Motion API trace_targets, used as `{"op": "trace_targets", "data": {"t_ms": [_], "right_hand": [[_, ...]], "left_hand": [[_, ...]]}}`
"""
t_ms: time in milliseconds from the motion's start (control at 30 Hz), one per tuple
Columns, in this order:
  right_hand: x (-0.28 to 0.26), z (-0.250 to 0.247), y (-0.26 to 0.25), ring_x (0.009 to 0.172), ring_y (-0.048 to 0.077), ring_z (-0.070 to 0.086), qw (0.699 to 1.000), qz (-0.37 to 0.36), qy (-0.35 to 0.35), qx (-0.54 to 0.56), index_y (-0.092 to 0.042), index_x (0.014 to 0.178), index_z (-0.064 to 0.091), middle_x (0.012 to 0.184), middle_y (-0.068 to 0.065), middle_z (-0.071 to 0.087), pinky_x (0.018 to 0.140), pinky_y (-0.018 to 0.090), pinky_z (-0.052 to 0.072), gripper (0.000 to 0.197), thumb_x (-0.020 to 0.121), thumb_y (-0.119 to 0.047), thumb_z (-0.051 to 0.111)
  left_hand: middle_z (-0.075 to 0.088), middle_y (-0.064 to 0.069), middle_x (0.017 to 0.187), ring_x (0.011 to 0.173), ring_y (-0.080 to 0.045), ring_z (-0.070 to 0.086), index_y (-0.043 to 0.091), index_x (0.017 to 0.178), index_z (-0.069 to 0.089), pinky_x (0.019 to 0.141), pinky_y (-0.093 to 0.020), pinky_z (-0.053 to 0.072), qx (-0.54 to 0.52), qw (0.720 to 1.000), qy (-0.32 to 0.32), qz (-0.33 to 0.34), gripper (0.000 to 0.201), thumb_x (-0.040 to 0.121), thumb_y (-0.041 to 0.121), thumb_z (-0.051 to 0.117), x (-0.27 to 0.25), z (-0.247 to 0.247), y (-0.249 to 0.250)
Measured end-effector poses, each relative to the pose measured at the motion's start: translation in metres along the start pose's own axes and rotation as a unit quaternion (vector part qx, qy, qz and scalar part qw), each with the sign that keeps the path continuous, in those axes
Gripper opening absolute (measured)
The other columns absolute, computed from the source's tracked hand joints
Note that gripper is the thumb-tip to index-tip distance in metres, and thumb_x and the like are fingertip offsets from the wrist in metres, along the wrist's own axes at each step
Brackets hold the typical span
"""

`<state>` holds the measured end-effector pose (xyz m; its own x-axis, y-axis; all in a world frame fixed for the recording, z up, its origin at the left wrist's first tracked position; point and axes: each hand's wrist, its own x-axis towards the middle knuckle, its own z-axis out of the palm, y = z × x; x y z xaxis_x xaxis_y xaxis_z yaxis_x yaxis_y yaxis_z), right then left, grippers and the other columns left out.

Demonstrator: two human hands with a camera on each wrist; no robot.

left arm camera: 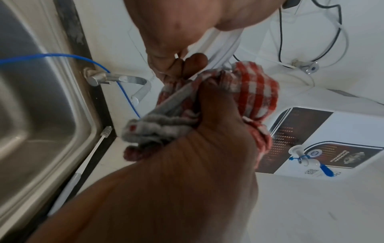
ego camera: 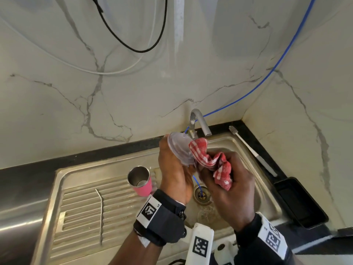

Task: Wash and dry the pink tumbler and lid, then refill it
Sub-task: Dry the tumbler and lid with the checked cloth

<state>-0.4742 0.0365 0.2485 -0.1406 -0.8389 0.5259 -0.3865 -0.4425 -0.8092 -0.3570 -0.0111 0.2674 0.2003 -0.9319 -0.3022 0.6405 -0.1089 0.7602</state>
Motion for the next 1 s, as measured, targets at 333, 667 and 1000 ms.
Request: {"op": "trace_targets", "data": {"t_ms": [333,667,1000], "right_hand": [[-0.019,-0.002,0.016,0.093,0.031,0.074,0.966,0.193,-0.052,0.166,-0.014,0.104,0.071,0.099,0.010,0.077,0.081,0.059,0.059,0.023,0.086,-0.001,0.078],[-0.056,-0.013,0.065,0.105,0.048,0.070,0.846,0.454,-0.097,0.262,0.000,0.121,0.068,0.113,0.032,0.071,0.088,0.053,0.056,0.040,0.081,0.001,0.067],[-0.069,-0.023,0.074,0.105,0.043,0.072,0.793,0.534,-0.033,0.292,-0.001,0.113,0.072,0.115,0.027,0.073,0.098,0.053,0.050,0.033,0.087,0.004,0.052]], "left_hand": [[0.067,-0.003,0.089,0.081,-0.015,0.063,0.020,0.101,0.065,0.065,-0.028,0.048,0.180,0.980,0.003,-0.081,0.031,0.107,0.049,0.054,0.013,-0.062,-0.006],[0.062,-0.009,0.137,0.117,-0.034,0.061,0.017,0.135,0.066,0.095,-0.039,0.048,0.724,0.687,-0.066,0.004,0.057,0.099,0.061,0.059,0.034,-0.203,-0.066],[0.053,-0.015,0.145,0.125,-0.041,0.051,0.009,0.144,0.058,0.104,-0.054,0.051,0.826,0.545,-0.131,0.067,0.060,0.092,0.030,0.080,0.038,-0.272,-0.095]]}}
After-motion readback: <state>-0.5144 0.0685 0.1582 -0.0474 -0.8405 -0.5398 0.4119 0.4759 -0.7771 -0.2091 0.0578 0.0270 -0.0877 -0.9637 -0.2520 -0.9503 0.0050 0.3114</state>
